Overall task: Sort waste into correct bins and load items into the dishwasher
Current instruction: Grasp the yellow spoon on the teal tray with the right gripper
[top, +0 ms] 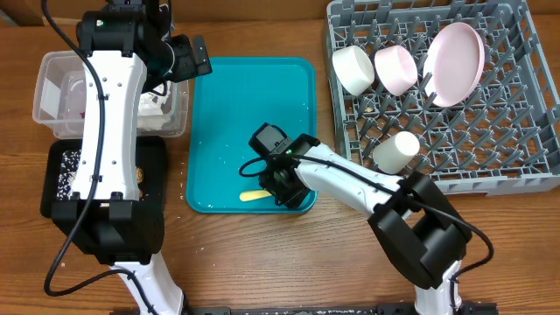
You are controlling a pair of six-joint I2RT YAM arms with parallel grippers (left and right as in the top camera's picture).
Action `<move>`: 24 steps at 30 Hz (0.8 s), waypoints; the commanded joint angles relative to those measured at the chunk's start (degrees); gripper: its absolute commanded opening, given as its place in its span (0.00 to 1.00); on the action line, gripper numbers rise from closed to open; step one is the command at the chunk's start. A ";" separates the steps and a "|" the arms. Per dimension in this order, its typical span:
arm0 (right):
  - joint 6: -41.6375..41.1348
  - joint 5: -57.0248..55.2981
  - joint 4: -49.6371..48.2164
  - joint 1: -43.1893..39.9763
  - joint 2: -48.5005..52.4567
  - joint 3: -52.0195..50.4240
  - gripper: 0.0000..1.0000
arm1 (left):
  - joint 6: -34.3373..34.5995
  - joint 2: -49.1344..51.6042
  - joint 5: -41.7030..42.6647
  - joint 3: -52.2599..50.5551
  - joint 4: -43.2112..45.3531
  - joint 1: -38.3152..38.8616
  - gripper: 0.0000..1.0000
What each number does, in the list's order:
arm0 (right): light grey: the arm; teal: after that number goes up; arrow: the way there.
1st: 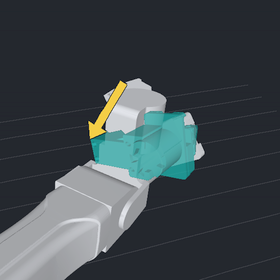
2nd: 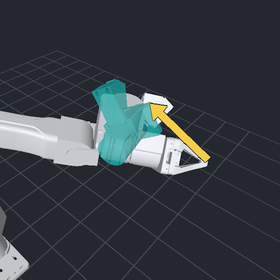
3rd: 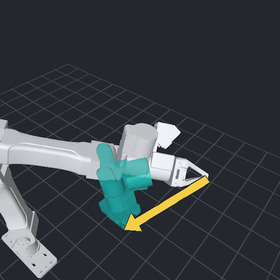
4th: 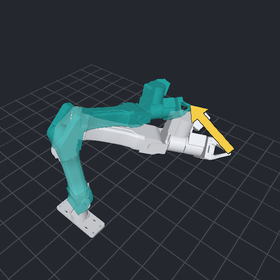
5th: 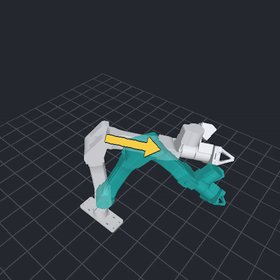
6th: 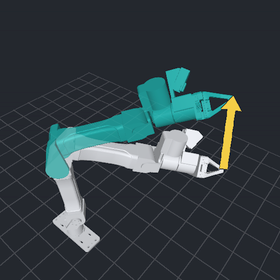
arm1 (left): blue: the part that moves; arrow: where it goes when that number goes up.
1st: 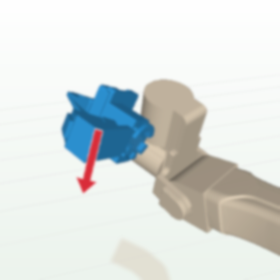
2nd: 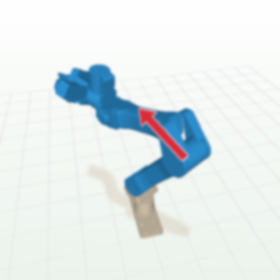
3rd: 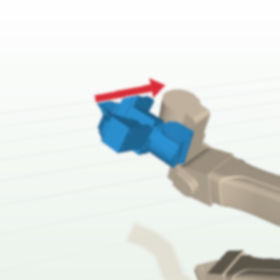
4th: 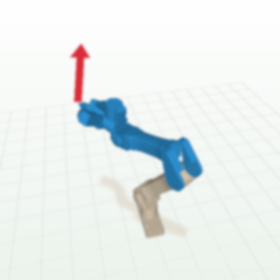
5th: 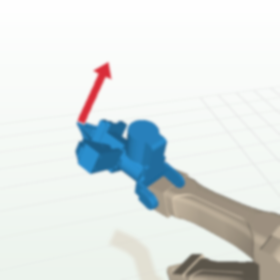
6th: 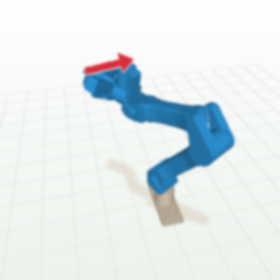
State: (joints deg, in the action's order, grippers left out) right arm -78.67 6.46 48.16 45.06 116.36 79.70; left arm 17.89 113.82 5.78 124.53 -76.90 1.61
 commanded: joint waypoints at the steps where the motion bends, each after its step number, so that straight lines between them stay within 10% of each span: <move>1: -0.44 0.48 -0.15 0.20 0.26 -0.37 0.41 | 0.35 -0.20 -0.02 0.35 0.09 -0.04 1.00; 4: 0.09 -0.83 -1.11 0.20 0.83 -0.37 0.08 | 0.35 -0.20 -0.02 0.35 0.09 -0.04 1.00; 13: 8.35 -0.68 -4.46 -0.52 2.27 -0.35 0.04 | 0.35 -0.20 0.00 0.35 0.09 -0.04 1.00; 24: 47.10 9.42 -4.55 -6.99 0.37 7.50 0.04 | 0.35 -0.20 -0.02 0.35 0.09 -0.09 1.00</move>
State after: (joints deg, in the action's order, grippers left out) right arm -46.65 13.76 41.85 40.99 117.73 82.15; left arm 17.89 113.82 5.78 124.53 -76.88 1.61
